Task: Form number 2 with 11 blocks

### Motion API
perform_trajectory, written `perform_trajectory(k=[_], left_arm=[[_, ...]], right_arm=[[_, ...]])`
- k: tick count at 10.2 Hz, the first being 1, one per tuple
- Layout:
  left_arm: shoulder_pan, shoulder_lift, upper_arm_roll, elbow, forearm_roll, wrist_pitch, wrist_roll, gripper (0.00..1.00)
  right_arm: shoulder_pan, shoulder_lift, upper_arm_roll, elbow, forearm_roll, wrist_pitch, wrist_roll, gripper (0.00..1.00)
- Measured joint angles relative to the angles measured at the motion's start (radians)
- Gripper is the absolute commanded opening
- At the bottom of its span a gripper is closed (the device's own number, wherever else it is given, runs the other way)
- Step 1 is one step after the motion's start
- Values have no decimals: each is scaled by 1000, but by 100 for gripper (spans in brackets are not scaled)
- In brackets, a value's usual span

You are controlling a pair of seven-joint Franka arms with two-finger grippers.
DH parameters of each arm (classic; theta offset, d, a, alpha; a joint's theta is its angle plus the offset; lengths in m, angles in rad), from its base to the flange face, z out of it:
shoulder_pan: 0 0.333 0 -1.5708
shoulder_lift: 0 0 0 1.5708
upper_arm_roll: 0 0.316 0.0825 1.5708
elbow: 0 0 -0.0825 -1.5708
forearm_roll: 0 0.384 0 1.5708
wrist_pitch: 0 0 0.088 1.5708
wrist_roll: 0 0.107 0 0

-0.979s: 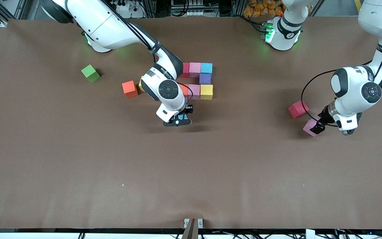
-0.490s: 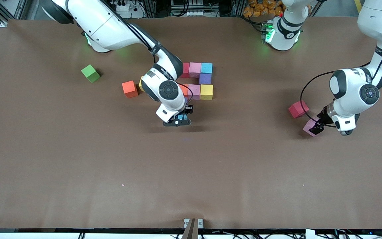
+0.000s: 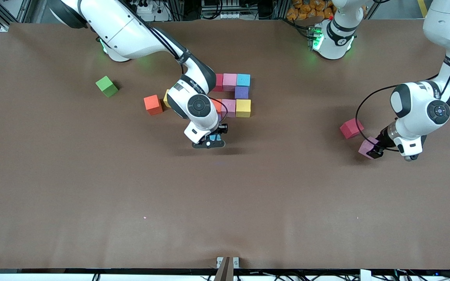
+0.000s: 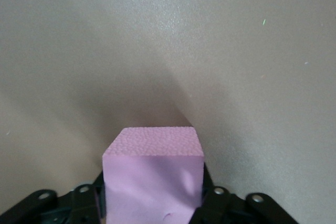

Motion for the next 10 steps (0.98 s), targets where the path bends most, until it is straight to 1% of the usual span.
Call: perform_trajectory(k=[4, 6, 8, 10], left_arm=[[1, 2, -3, 29, 0, -5, -17, 10], [-12, 2, -21, 60, 0, -40, -58, 10], [-57, 2, -28, 113, 0, -110, -119, 10], [-108, 2, -32, 150, 0, -147, -176, 10]], right_arm=[[2, 1, 2, -5, 0, 15, 8, 30], [2, 1, 2, -9, 0, 22, 8, 30], [2, 1, 2, -9, 0, 23, 8, 30], [2, 1, 2, -9, 0, 23, 8, 30]])
